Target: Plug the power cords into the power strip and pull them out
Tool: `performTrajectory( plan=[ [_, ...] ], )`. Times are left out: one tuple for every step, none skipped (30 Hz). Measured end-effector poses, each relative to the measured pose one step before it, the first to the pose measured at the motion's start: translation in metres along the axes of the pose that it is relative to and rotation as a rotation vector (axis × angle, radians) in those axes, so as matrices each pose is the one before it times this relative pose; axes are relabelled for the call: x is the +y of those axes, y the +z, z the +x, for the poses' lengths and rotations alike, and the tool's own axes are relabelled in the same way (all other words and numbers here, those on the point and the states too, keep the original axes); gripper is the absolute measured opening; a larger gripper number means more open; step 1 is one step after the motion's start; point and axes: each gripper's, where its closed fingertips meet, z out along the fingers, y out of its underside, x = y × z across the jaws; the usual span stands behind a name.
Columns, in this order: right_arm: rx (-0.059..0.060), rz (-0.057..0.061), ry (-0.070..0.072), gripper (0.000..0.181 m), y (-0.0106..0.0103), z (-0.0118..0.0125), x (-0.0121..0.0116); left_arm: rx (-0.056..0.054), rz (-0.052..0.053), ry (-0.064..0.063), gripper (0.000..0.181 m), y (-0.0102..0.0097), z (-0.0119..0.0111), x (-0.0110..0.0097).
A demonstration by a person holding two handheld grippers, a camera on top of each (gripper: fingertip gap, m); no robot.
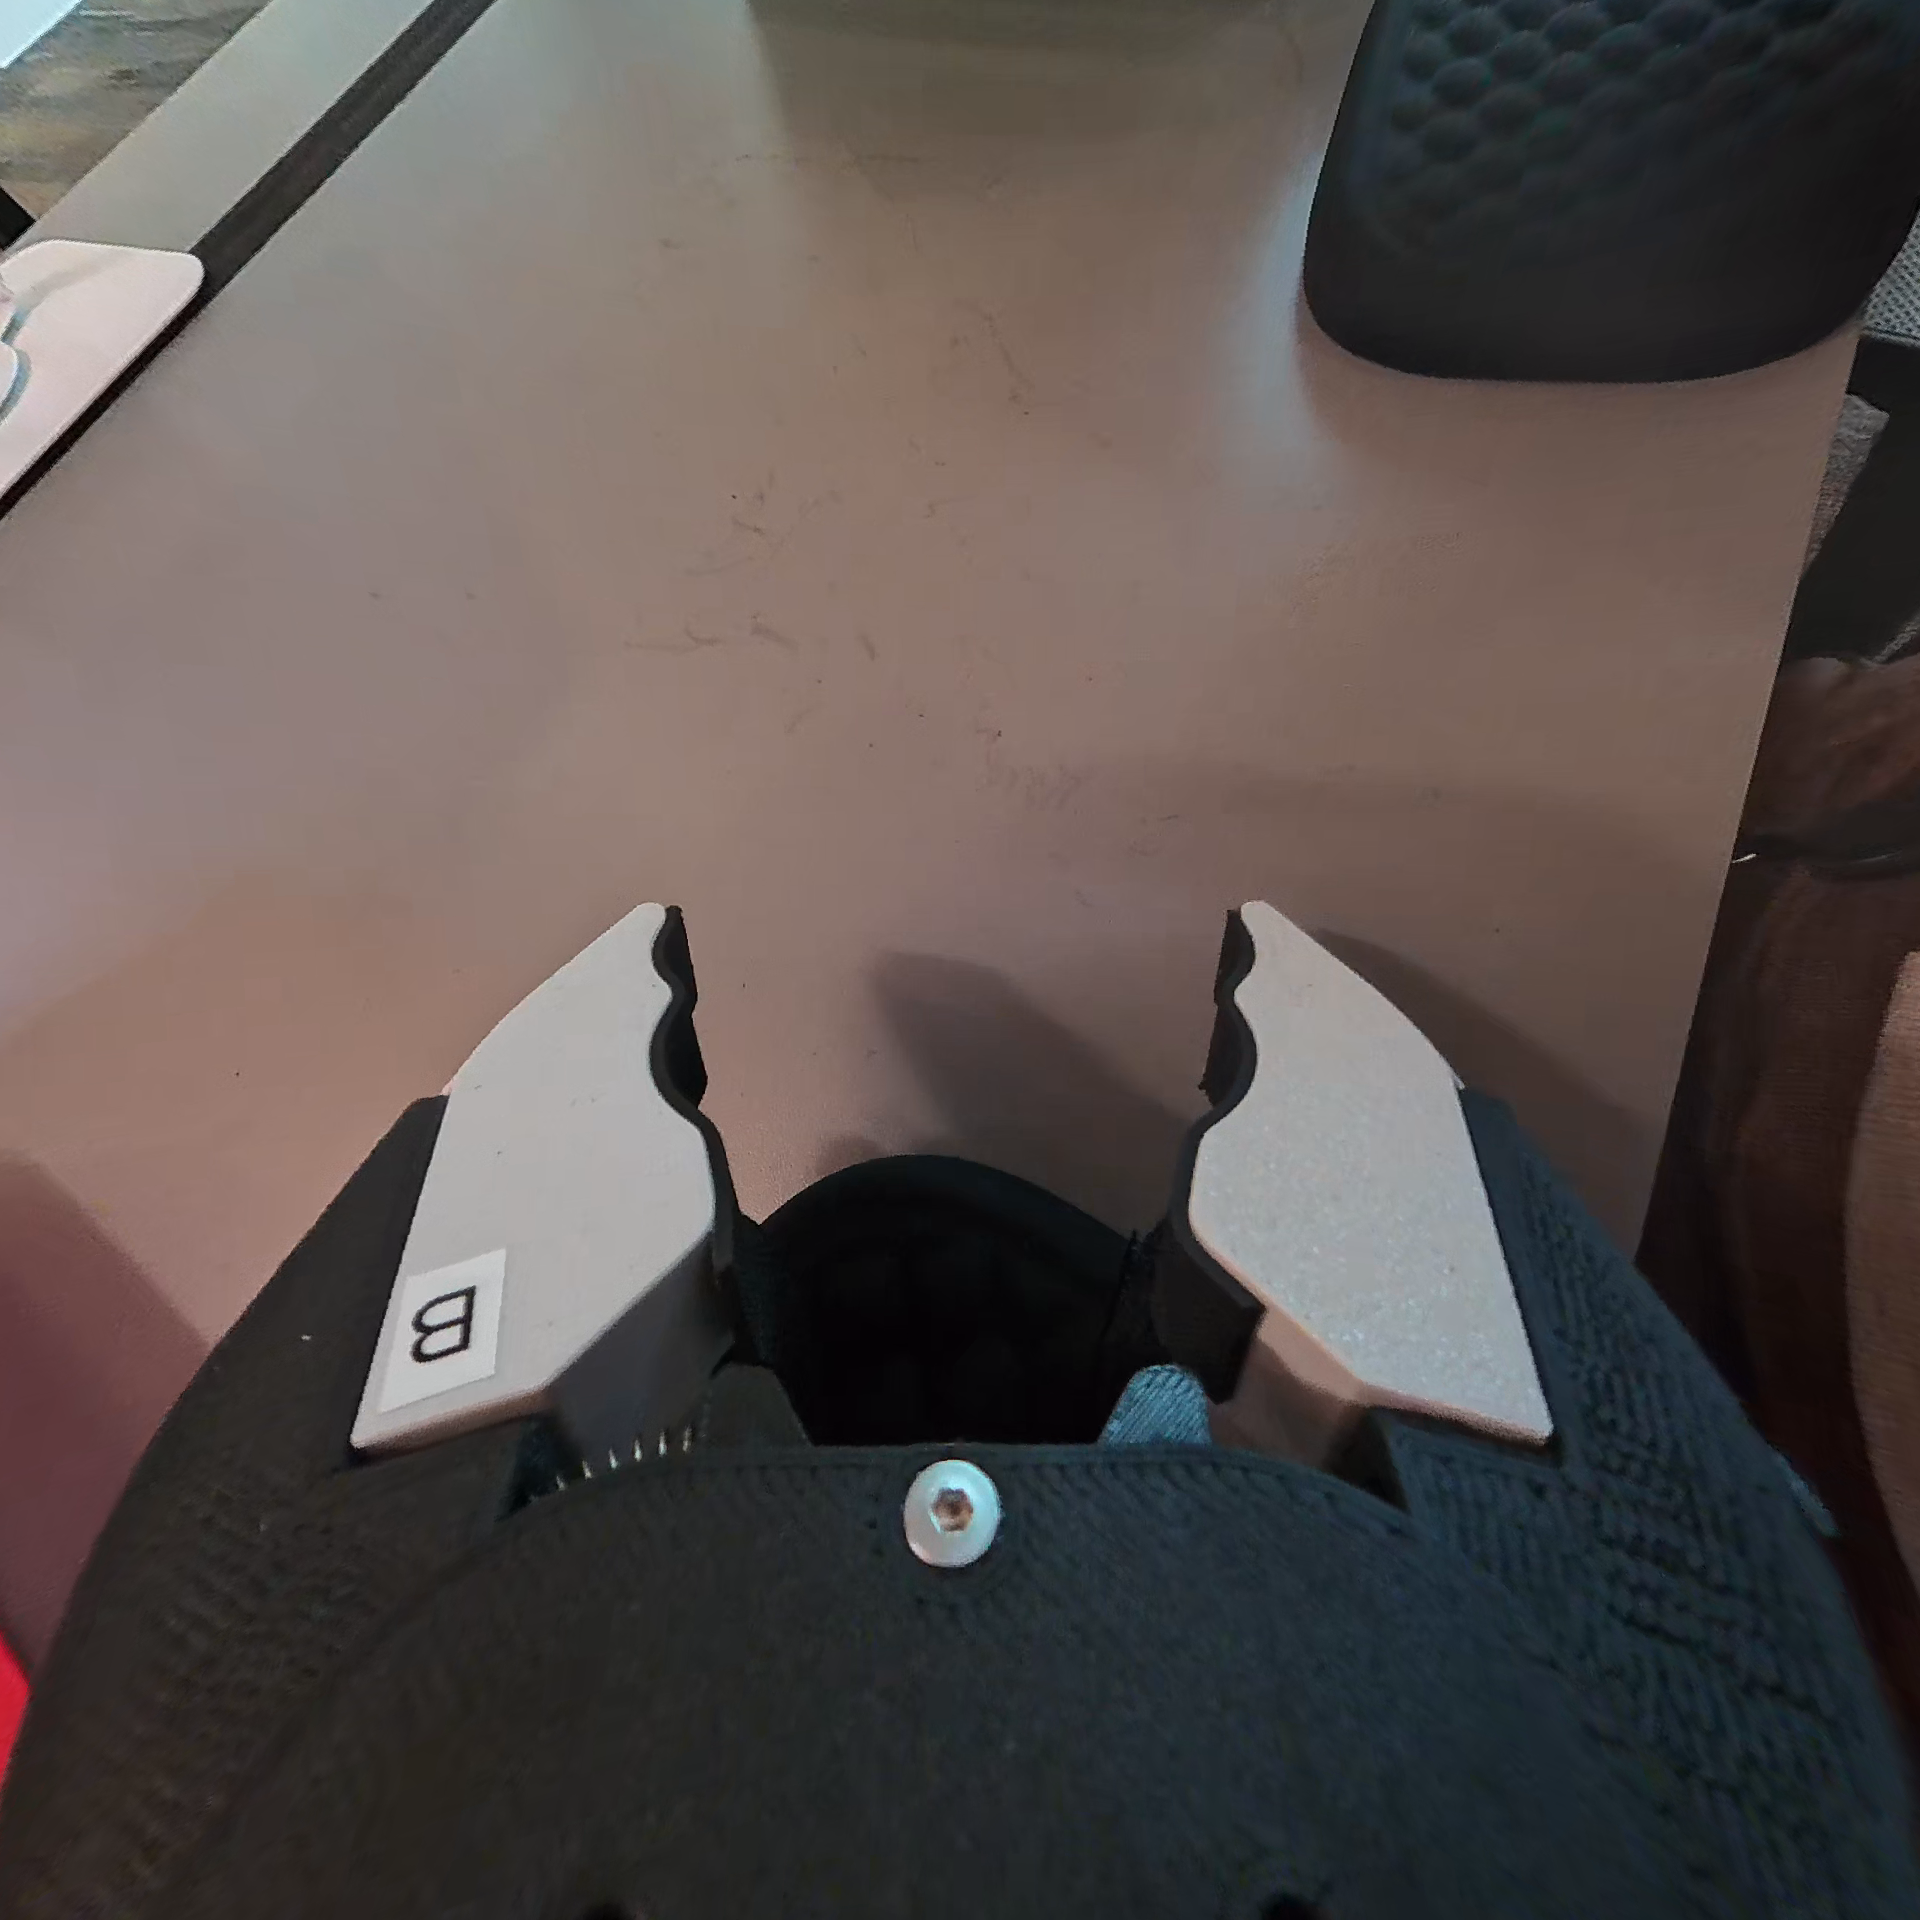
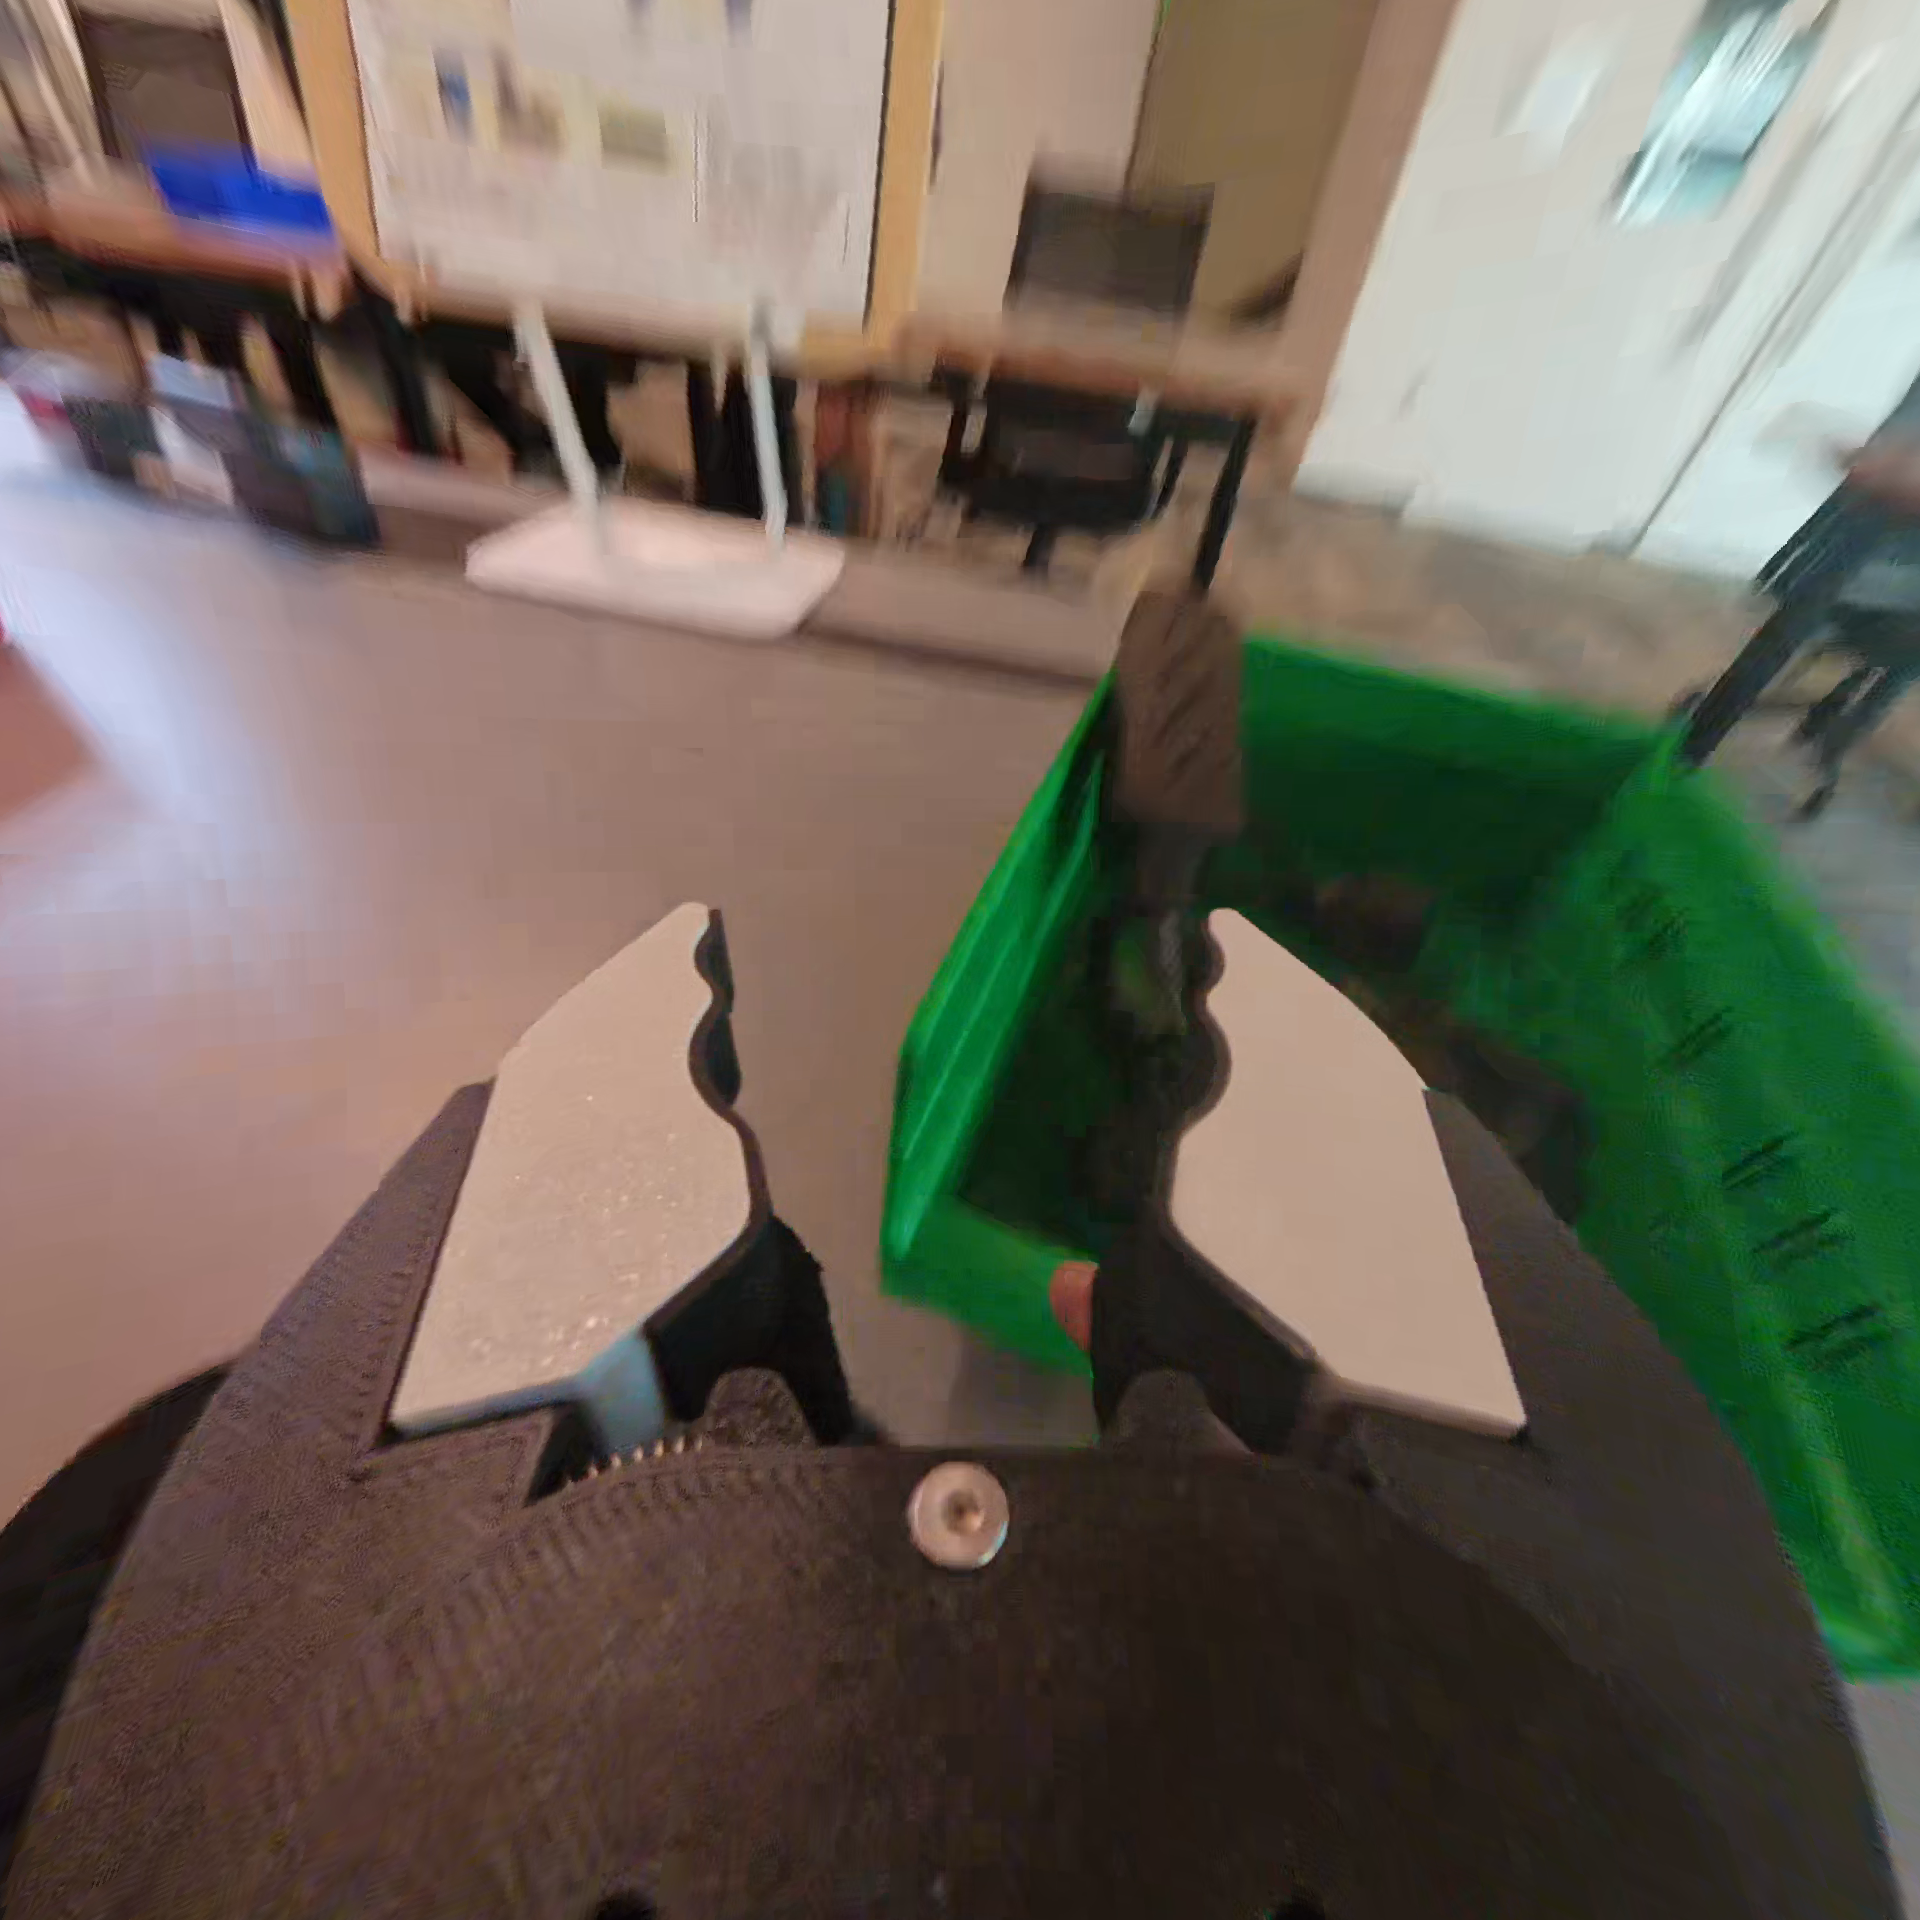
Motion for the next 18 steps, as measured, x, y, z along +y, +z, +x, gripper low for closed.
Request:
performTrajectory(
  plan=[
    [-0.0121,-0.1071,0.0148,0.079,0.00671,-0.00404,0.01984,-0.0019,-0.0011,0.0052,0.095,0.00007,0.00027,0.00018],
    [-0.0107,-0.1,0.0047,0.073,0.00864,-0.00333,0.01781,-0.0011,-0.002,0.0035,0.095,0.00019,0.00018,0.00024],
    [-0.0231,-0.0915,-0.0039,0.066,0.00953,-0.00497,0.01528,-0.0012,-0.0021,0.0019,0.095,0.00028,0.00003,0.00025],
    [0.0008,-0.0688,-0.012,0.048,0.00904,-0.00186,0.01083,-0.0019,-0.0014,0.0015,0.095,0.00019,-0.00001,0.00013],
    [0.0596,-0.0295,-0.0281,0.038,0.00631,0.0051,0.00458,-0.0012,-0.0013,0.0011,0.095,0.00015,-0.00006,0.0002],
    [0.0602,-0.0024,-0.047,0.02,0.00284,0.00417,0.00034,-0.0004,-0.0015,0.0002,0.095,0.00019,-0.00002,0.00021],
    [0.0285,-0.0013,-0.0366,0.019,0.00153,-0.00068,-0.00045,0.0007,-0.0014,-0.0001,0.095,0.00019,-0.00001,0.00012],
    [0.0279,-0.0055,-0.0195,0.018,0.0008,-0.00055,-0.00022,0.0028,-0.0016,-0.0015,0.095,0.0002,0.00014,0.00019],
    [0.0315,-0.0044,-0.0232,0.017,0.00065,-0.00026,-0.00023,0.0029,-0.0008,-0.0026,0.095,0.00013,0.00011,0.00021],
    [0.033,-0.0055,-0.0358,0.017,0.00029,-0.00031,0.00008,0.0014,0.0004,-0.0033,0.095,0.00007,-0.00017,-0.00005],
    [0.0293,-0.0065,-0.0383,0.017,0.00005,-0.00057,-0.00021,0.0009,0.0008,-0.0028,0.095,-0.00006,-0.00019,-0.00001],
    [0.0189,-0.0054,-0.0255,0.016,0.00012,-0.00156,-0.00094,-0.0005,0.0014,-0.0008,0.095,-0.00006,-0.00007,-0.00017],
    [0.0028,-0.0035,-0.0104,0.016,-0.00004,-0.003,-0.00164,-0.001,0.0017,0.0014,0.095,-0.00006,0.00008,-0.00016],
    [-0.0124,-0.0023,0.0009,0.017,0.00003,-0.00437,-0.00239,-0.0017,0.0002,0.0033,0.095,-0.00003,0.00013,-0.00002],
    [-0.0197,-0.0026,0.0079,0.018,-0.00022,-0.00517,-0.00263,-0.0027,-0.0014,0.0047,0.095,0.00013,0.00015,0.00017],
    [-0.019,-0.0058,0.0051,0.02,-0.00025,-0.00535,-0.00259,-0.0016,-0.0026,0.005,0.095,0.00025,0.00022,0.0003],
    [-0.0144,-0.009,-0.0073,0.021,-0.00031,-0.00524,-0.00231,-0.0017,-0.0031,0.0048,0.095,0.00024,0.00031,0.00033],
    [-0.0085,-0.0114,-0.0187,0.022,-0.00026,-0.00503,-0.00229,-0.0025,-0.0022,0.0054,0.095,0.00025,0.00029,0.0002]
  ],
)
